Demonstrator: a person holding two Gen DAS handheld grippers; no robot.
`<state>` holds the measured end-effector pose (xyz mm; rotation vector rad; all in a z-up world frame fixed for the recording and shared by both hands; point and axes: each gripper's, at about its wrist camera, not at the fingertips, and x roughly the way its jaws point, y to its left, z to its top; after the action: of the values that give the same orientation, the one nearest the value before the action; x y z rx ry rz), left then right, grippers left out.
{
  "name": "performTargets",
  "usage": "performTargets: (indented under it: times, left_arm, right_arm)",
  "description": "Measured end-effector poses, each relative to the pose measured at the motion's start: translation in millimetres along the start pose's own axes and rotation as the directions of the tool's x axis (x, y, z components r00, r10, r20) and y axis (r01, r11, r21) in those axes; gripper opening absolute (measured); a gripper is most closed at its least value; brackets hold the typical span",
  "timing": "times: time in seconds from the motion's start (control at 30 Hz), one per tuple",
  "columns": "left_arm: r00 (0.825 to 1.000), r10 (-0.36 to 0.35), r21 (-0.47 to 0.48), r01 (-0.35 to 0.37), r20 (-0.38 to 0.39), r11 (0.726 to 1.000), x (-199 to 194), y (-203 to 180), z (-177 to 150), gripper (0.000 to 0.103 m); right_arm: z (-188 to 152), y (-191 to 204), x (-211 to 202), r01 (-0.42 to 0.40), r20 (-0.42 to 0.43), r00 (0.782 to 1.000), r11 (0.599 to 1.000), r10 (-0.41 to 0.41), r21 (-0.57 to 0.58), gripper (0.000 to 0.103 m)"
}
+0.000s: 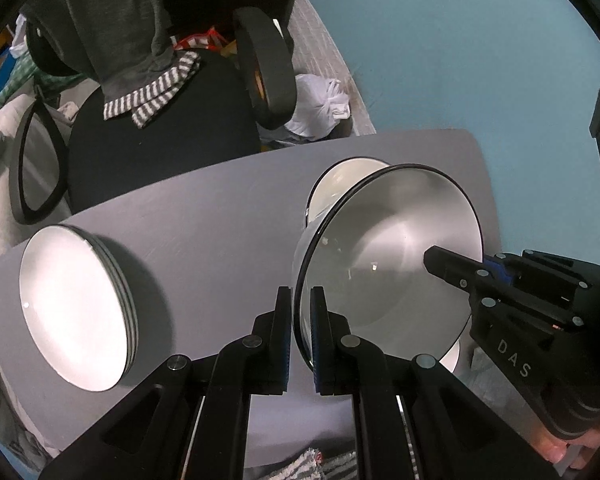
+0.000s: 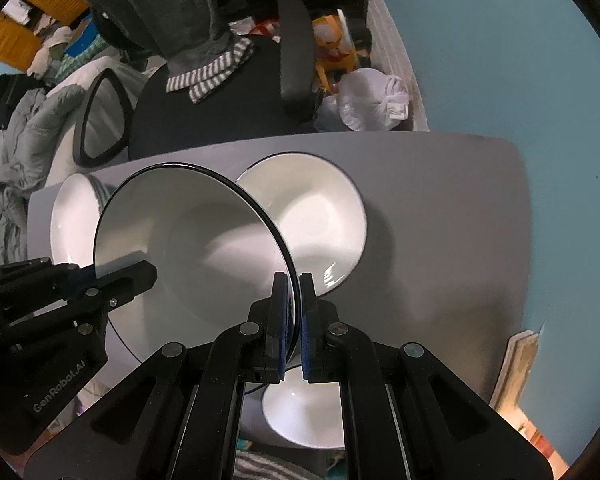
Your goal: Organize plates and bowls
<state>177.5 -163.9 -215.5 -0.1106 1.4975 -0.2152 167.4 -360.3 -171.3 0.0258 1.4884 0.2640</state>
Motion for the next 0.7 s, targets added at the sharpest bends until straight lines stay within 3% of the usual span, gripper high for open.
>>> performTargets:
  times: [0.7]
  left_arm:
    - [0.999,0.035,-0.058,-0.037,-0.034,0.998,36.4,-21.8,33.7,0.008]
  right_arm:
    - [29.4,-40.2,24.8,-0.016,-0.051,0.999,1.000,0.015,-0.014,0.006]
